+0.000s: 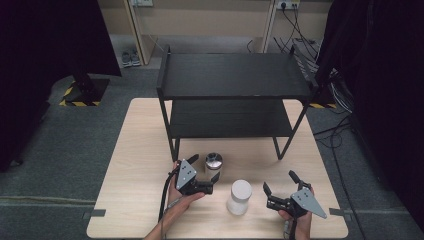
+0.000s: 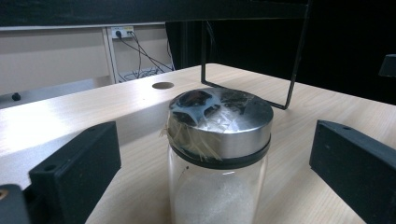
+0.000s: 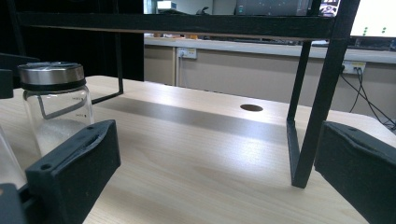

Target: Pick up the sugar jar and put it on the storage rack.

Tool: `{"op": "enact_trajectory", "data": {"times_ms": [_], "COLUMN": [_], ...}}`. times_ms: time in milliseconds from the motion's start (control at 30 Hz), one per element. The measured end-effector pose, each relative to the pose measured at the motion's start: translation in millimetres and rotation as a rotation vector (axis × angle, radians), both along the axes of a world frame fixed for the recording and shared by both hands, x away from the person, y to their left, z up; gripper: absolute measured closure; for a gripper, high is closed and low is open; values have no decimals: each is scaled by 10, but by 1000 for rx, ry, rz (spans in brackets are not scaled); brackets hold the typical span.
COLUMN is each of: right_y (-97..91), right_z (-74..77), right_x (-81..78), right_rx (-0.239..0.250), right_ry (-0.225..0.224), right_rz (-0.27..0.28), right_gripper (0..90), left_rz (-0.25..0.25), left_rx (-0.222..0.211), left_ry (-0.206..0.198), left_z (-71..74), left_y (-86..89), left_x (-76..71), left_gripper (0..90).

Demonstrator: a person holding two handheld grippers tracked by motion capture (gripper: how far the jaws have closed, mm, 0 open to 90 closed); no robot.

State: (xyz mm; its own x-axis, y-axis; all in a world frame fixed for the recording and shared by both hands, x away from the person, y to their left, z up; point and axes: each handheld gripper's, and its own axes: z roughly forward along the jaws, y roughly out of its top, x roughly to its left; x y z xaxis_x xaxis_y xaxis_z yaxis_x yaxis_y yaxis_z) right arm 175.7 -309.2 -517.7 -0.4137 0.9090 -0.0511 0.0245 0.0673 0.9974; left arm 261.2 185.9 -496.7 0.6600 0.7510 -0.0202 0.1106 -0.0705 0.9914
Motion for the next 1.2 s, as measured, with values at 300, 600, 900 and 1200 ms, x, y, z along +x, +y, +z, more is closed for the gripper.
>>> {"op": "enact_trajectory", "data": {"times_ms": [300, 600, 900, 1200], "right_y": [-6, -7, -12, -15], "right_z": [2, 2, 2, 2], "right_x": [-3, 1, 2, 5], "right_rx": [1, 1, 2, 4], "right_ry": [0, 0, 0, 0], "right_rz": [-3, -1, 0, 4], "right_gripper": [4, 5, 6, 8], "left_rz": [-2, -4, -12, -20], "left_rx": [27, 57, 77, 83], "left_ry": [10, 24, 39, 31], "left_z": [-1, -6, -12, -25], "left_y": [-103, -160, -182, -198], "left_x": [88, 173, 231, 229], "left_gripper": [51, 111, 218, 309]}}
